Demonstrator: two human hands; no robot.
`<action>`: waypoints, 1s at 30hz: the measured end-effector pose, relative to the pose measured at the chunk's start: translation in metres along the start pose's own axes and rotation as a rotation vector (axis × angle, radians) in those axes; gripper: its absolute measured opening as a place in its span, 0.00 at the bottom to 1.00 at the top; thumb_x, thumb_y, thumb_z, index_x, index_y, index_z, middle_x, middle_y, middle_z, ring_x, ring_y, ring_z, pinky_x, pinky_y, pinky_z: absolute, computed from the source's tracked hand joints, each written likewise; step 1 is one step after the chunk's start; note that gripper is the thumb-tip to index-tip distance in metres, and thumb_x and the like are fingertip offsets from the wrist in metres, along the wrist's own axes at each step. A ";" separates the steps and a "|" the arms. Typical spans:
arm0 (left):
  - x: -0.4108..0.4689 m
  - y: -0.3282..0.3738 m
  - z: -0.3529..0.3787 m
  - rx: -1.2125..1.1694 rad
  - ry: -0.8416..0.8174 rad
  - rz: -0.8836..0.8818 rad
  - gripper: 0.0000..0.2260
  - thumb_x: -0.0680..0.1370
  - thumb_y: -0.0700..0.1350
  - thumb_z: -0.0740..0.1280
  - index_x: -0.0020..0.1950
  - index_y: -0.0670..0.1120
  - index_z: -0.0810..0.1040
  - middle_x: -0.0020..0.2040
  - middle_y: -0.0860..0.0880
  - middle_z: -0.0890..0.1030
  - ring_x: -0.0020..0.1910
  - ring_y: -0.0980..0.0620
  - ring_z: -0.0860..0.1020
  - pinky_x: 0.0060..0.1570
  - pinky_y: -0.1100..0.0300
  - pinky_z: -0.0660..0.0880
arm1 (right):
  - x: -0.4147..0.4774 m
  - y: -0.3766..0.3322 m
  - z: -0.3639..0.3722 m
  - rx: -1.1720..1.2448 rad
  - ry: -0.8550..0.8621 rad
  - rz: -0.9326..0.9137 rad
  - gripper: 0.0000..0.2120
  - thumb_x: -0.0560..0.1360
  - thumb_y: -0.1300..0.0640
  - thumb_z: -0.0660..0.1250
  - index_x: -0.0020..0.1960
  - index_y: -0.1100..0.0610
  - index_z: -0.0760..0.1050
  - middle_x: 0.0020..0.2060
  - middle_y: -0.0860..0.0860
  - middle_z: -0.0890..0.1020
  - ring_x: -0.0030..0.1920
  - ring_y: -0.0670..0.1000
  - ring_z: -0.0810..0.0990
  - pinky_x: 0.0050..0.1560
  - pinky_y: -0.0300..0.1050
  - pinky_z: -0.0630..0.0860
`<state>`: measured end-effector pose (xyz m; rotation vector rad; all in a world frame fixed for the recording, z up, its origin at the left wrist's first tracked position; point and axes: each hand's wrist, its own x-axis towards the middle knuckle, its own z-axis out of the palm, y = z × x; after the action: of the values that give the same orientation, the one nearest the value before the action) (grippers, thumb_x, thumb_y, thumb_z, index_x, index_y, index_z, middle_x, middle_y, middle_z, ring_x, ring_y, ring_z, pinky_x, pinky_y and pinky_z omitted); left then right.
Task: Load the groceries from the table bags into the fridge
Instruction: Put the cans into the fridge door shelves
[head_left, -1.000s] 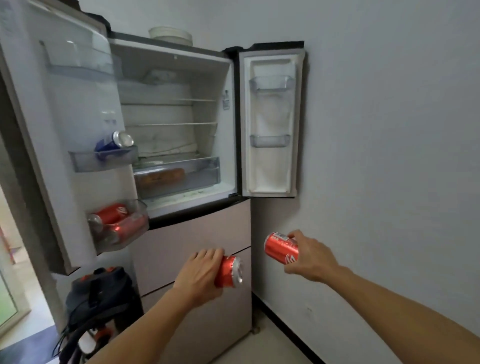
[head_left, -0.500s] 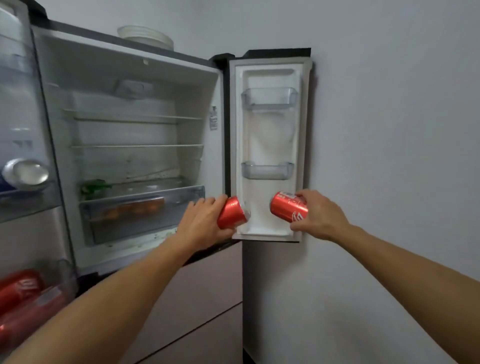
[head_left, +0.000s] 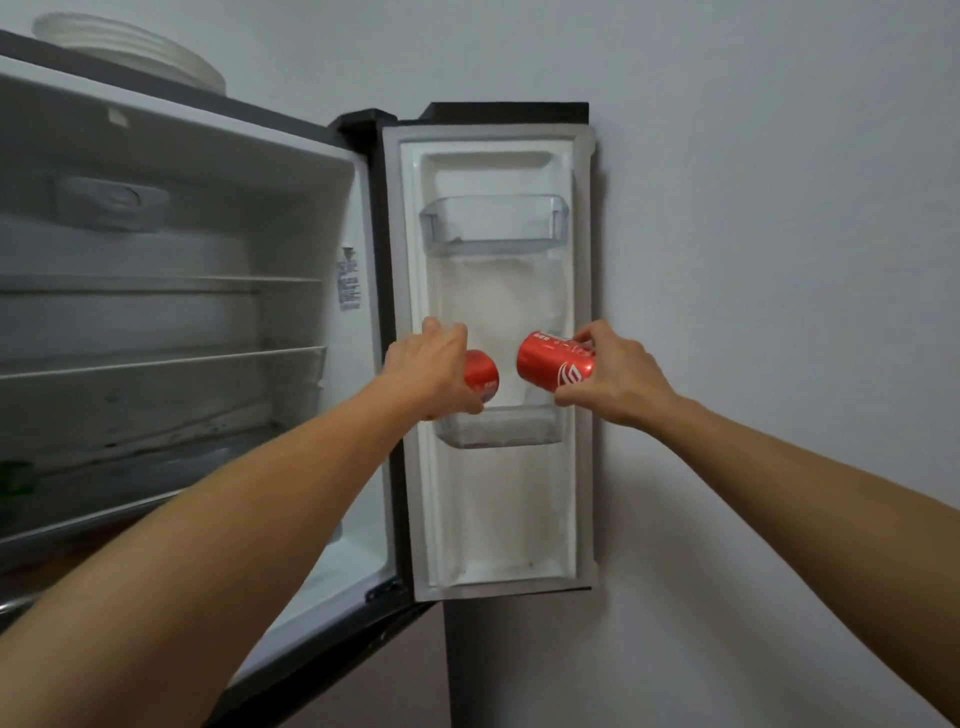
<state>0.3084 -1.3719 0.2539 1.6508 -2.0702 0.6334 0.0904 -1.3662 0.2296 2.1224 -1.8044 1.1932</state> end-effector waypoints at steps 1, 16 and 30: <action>0.008 0.001 0.005 0.027 0.007 0.012 0.30 0.66 0.61 0.74 0.60 0.48 0.68 0.51 0.46 0.69 0.46 0.46 0.73 0.42 0.53 0.71 | 0.008 0.001 0.003 -0.009 0.003 -0.004 0.38 0.62 0.48 0.78 0.67 0.52 0.67 0.58 0.54 0.77 0.50 0.53 0.77 0.51 0.47 0.77; 0.048 0.009 0.074 -0.047 0.315 0.022 0.14 0.81 0.52 0.55 0.46 0.45 0.75 0.44 0.47 0.76 0.42 0.51 0.71 0.37 0.57 0.67 | 0.051 0.010 0.056 -0.166 -0.026 -0.134 0.35 0.67 0.37 0.71 0.69 0.47 0.65 0.63 0.49 0.74 0.62 0.52 0.72 0.59 0.53 0.75; -0.001 -0.001 0.096 -0.875 0.180 0.031 0.22 0.83 0.52 0.51 0.76 0.49 0.57 0.73 0.48 0.62 0.70 0.51 0.63 0.68 0.58 0.63 | 0.027 0.019 0.060 0.083 -0.160 -0.144 0.41 0.71 0.33 0.65 0.77 0.45 0.51 0.74 0.48 0.64 0.73 0.52 0.64 0.68 0.57 0.67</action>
<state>0.3057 -1.4277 0.1756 1.0058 -1.8325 -0.1322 0.1027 -1.4252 0.1977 2.4116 -1.6534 1.1117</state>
